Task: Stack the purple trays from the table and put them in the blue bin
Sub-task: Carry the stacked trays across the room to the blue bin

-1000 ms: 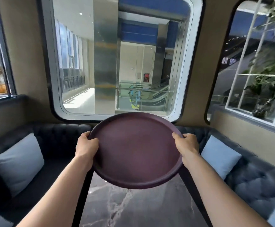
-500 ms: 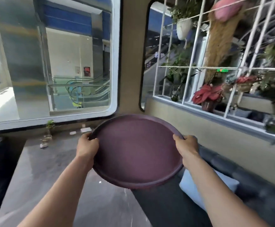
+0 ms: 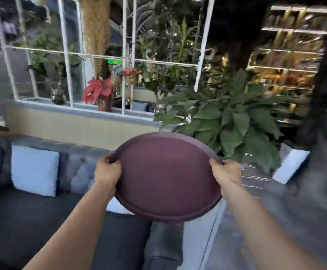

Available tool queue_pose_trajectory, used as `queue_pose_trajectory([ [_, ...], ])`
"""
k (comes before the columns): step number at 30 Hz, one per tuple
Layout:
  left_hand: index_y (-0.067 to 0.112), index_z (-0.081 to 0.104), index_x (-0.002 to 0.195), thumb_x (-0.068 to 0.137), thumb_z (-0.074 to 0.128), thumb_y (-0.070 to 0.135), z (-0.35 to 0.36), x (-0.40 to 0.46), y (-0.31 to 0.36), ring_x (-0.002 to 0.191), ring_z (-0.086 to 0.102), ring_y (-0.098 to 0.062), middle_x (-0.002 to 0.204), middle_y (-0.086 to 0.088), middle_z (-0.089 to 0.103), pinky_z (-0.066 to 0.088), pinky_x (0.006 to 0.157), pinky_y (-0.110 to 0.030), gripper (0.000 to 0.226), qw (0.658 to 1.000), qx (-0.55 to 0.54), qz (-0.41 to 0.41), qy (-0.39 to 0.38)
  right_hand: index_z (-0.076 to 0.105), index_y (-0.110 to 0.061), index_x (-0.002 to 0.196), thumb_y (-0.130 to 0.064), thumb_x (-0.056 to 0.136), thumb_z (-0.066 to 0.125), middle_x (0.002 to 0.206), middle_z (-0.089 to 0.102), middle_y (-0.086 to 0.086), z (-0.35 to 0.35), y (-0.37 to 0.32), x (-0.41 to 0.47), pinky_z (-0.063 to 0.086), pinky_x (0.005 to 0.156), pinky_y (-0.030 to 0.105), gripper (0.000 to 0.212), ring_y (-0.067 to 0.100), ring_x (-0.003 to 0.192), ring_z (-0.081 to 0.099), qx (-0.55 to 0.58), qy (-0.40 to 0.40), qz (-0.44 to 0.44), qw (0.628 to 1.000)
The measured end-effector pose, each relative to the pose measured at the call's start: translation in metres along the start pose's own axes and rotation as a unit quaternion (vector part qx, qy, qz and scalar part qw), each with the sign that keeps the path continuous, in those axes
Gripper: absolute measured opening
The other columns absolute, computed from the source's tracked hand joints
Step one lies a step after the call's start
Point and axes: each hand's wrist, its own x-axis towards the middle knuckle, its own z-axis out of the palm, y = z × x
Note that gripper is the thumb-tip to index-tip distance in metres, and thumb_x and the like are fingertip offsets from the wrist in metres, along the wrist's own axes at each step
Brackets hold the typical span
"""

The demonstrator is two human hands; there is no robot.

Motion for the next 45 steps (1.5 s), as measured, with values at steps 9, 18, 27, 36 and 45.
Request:
queue_pose_trajectory([
  [9,0.016,0.070,0.089,0.074,0.052,0.013,0.164,-0.076,-0.018,0.076,0.063,-0.031,0.079,-0.007,0.069,0.046,0.068,-0.036,0.024,0.969,0.021,-0.025,-0.245,0.071,-0.010,0.114,-0.038,0.084,0.068,0.113,0.069,0.016,-0.191,0.072,-0.034,0.049,0.100,0.042,0.041,0.038,0.111,0.062,-0.050,0.232,0.114,0.965],
  [18,0.020,0.061,0.074,0.081,0.058,0.005,0.280,-0.261,-0.020,0.082,0.060,-0.026,0.082,-0.002,0.066,0.051,0.082,-0.040,0.018,0.890,0.024,-0.011,-0.456,0.069,-0.010,0.114,-0.045,0.080,0.067,0.111,0.069,0.015,-0.372,0.134,-0.143,0.051,0.097,0.044,0.048,0.037,0.107,0.064,-0.057,0.446,0.200,0.870],
  [27,0.022,0.066,0.103,0.083,0.060,0.011,0.357,-0.477,-0.015,0.092,0.063,-0.029,0.098,-0.006,0.069,0.048,0.081,-0.036,0.024,0.804,0.027,0.017,-0.594,0.072,-0.008,0.092,-0.050,0.068,0.062,0.094,0.072,0.014,-0.534,0.186,-0.254,0.054,0.089,0.042,0.049,0.036,0.095,0.068,-0.049,0.579,0.244,0.777],
  [36,0.018,0.060,0.126,0.091,0.058,0.013,0.399,-0.661,-0.024,0.093,0.060,-0.029,0.106,-0.003,0.063,0.045,0.079,-0.036,0.036,0.731,0.040,0.001,-0.682,0.070,-0.007,0.087,-0.038,0.079,0.062,0.090,0.069,0.018,-0.663,0.226,-0.342,0.052,0.084,0.039,0.033,0.038,0.088,0.065,-0.069,0.649,0.293,0.699],
  [45,0.013,0.059,0.129,0.092,0.057,0.012,0.452,-0.745,-0.044,0.095,0.059,-0.028,0.115,-0.006,0.065,0.045,0.080,-0.036,0.037,0.704,0.053,0.007,-0.708,0.068,-0.005,0.089,-0.041,0.080,0.063,0.095,0.069,0.019,-0.734,0.284,-0.337,0.049,0.082,0.037,0.037,0.039,0.090,0.064,-0.065,0.674,0.325,0.660],
])
